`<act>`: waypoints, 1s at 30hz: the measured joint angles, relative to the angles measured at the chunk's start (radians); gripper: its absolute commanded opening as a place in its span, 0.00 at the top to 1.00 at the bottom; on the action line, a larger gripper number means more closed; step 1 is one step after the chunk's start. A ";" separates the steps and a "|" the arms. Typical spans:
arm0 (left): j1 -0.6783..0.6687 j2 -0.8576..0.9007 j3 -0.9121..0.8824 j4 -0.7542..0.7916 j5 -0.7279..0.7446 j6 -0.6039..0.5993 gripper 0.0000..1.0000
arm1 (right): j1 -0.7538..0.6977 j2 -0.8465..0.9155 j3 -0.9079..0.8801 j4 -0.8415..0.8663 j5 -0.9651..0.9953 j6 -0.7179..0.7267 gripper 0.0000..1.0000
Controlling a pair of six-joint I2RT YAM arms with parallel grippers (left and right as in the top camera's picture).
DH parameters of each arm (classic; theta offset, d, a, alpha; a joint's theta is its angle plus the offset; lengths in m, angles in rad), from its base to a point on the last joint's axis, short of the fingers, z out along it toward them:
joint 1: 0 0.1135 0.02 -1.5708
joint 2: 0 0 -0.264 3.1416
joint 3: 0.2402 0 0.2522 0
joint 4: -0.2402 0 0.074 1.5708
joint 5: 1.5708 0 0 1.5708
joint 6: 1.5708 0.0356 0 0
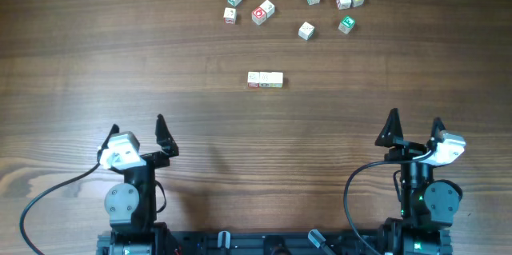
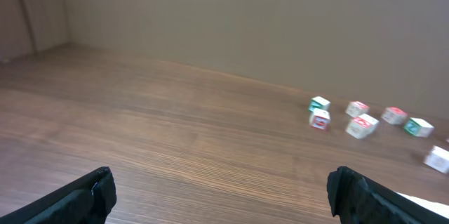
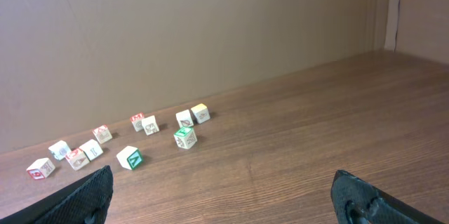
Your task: Form a horizontal line
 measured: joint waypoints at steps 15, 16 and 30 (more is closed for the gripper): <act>-0.019 0.000 0.000 0.000 0.004 0.002 0.00 | 0.000 0.000 0.000 0.000 0.000 0.000 0.00; -0.019 0.000 0.000 0.000 0.004 0.003 0.00 | 0.000 0.000 0.000 0.000 0.000 0.000 0.00; -0.021 0.000 0.000 0.000 0.004 0.003 0.00 | 0.000 0.007 0.000 -0.001 -0.032 -0.056 0.00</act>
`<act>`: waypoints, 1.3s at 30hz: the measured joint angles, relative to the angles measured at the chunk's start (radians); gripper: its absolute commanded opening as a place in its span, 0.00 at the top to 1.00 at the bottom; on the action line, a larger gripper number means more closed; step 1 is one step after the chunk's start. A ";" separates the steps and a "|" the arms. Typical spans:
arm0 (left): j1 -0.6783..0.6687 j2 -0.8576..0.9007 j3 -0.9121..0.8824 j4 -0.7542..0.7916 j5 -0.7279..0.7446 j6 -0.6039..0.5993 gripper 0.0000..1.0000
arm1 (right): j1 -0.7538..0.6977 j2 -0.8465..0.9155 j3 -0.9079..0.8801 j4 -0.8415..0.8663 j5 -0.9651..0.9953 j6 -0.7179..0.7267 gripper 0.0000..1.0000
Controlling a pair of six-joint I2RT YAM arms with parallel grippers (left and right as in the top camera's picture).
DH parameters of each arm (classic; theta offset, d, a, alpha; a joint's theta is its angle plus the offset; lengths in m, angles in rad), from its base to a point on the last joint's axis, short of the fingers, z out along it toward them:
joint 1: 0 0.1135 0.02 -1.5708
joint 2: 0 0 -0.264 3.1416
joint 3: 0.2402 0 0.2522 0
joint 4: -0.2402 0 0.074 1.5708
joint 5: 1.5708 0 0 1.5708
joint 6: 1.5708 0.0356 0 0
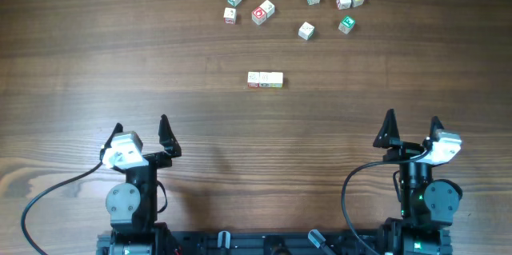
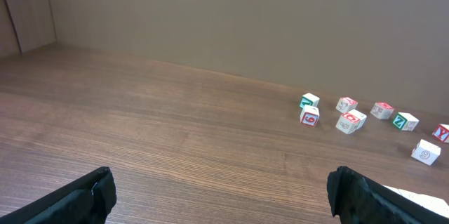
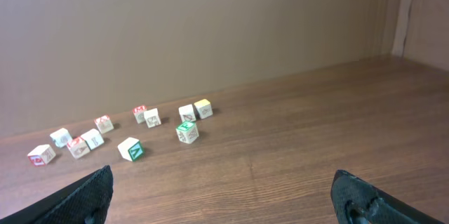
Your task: Form a horizontal line
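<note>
Two small letter cubes sit side by side as a short row (image 1: 265, 80) at the table's middle. Several loose cubes lie scattered along the far edge, among them one with a red M, a green-faced one (image 1: 346, 24) (image 3: 186, 132) and a yellowish one (image 3: 202, 108). My left gripper (image 1: 141, 129) (image 2: 224, 192) stands open near the front left, nothing between its fingers. My right gripper (image 1: 411, 127) (image 3: 224, 192) stands open near the front right, likewise empty. Both are far from the cubes.
The wooden table (image 1: 120, 47) stretches bare between the grippers and the cubes. A brown wall (image 2: 245, 20) rises behind the far edge. Black cables (image 1: 48, 199) loop by the arm bases at the front.
Both wrists have turned slightly: the left one a little to its right, the right one a little to its left. The cubes lie as before.
</note>
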 measured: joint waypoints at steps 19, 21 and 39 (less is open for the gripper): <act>0.000 0.000 0.000 0.000 0.000 0.000 0.00 | 0.090 -0.005 0.000 0.000 -0.009 -0.258 0.00; 0.000 0.000 0.000 0.000 0.000 0.000 0.00 | 0.090 -0.005 0.000 0.000 -0.009 -0.257 0.00; 0.000 0.000 0.000 0.000 0.000 0.000 0.00 | 0.090 -0.005 0.000 0.000 -0.009 -0.257 0.00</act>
